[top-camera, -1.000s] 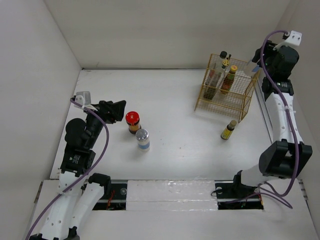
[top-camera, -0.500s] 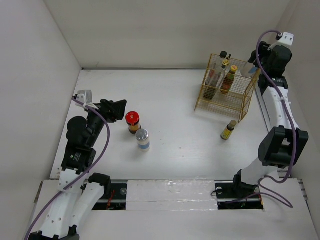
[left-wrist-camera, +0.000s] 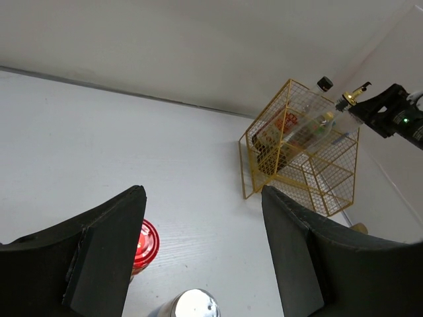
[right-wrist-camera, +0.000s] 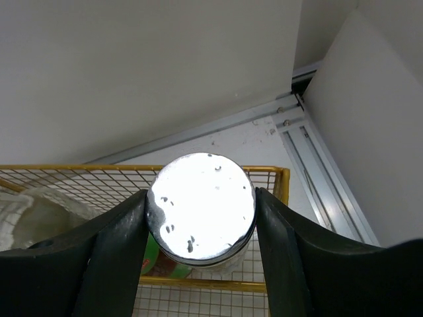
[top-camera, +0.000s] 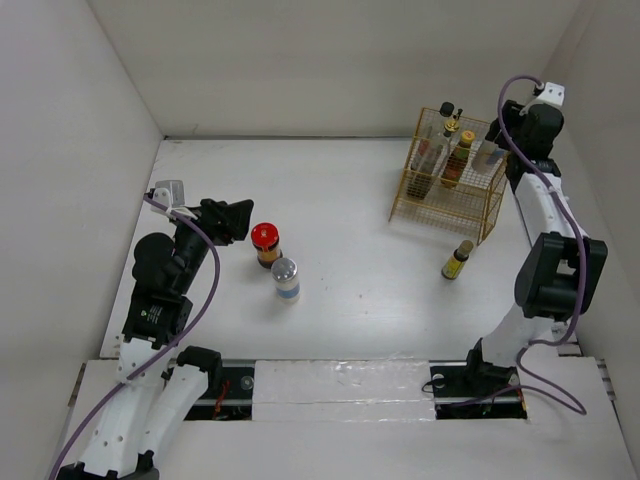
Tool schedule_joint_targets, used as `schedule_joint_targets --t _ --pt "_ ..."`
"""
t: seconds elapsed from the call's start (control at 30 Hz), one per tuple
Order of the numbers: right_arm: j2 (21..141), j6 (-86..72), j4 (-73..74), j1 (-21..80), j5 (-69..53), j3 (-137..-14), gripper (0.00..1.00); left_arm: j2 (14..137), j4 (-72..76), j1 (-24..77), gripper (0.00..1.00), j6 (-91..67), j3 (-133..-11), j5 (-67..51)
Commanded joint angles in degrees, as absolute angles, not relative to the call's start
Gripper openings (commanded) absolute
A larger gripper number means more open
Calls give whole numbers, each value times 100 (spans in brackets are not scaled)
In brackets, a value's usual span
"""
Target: Organize the condiment bottles
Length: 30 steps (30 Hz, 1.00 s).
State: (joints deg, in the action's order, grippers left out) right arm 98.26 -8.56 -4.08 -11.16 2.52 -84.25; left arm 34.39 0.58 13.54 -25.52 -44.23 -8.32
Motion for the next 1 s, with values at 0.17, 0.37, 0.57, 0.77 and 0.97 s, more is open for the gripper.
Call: schedule_joint_targets --t 0.17,0.37,0.57,0.77,0.97 --pt "10335 -817 -836 -1002 325 -8675 38 3437 308 1389 66 -2522 -4500 -844" --pt "10389 -817 -703 -896 623 -8745 57 3437 308 1389 66 -2522 -4500 -844" --pt "9845 -817 -703 -660 1079 -8631 68 3437 308 1389 66 -2522 -4500 -844" --pt "8975 -817 -703 -527 1354 -8253 73 3437 308 1389 66 -2522 -4500 -844" --pt "7703 -923 -703 -124 1617 -7351 67 3384 308 1389 66 -2522 -4500 -896"
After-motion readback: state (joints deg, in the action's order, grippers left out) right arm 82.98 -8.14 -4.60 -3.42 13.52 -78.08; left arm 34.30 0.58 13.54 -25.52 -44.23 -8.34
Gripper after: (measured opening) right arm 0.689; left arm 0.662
